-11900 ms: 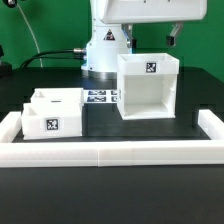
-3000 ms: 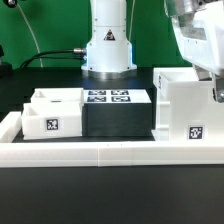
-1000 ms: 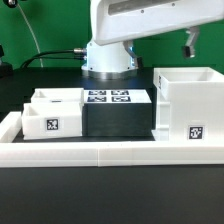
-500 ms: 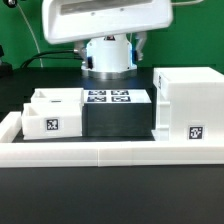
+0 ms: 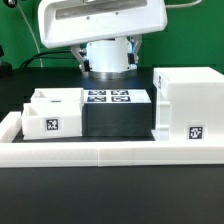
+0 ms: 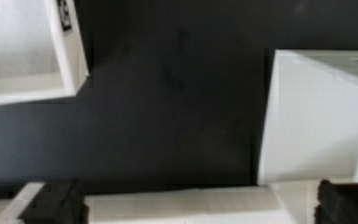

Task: Assemble drawer

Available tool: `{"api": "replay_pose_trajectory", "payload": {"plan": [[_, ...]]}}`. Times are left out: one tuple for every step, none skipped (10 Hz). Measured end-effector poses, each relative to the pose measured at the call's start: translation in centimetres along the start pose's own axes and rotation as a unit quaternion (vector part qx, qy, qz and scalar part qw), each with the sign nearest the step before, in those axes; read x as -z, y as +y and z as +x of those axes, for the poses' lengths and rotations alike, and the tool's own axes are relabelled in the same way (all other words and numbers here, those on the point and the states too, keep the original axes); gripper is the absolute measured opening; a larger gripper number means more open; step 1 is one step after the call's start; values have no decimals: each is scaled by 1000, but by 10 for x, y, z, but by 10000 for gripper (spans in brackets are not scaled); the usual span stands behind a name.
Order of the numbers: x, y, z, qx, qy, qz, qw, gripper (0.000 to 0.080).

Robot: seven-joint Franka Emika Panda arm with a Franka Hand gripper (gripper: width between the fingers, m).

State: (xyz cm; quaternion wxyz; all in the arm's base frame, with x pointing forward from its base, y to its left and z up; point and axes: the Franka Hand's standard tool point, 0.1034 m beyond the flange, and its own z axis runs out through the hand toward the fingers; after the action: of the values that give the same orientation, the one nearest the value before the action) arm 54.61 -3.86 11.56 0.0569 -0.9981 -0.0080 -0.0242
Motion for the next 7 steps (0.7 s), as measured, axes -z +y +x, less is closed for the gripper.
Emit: {"api": "replay_pose_trajectory", "payload": {"plan": [[-6,7,-6,-8,7,-14,1000,649],[-15,15,-17,-15,9,-21,1000,649],[-23,26,-26,-18,5,-26,1000,649],[-27,31,-28,0,6,-30,1000,649],[-32,33,-31,19,4,-32,999,649],[-35,34,-32,37,1,-32,999,649],[-35,33,-32,34,2,-32,999,649]]}}
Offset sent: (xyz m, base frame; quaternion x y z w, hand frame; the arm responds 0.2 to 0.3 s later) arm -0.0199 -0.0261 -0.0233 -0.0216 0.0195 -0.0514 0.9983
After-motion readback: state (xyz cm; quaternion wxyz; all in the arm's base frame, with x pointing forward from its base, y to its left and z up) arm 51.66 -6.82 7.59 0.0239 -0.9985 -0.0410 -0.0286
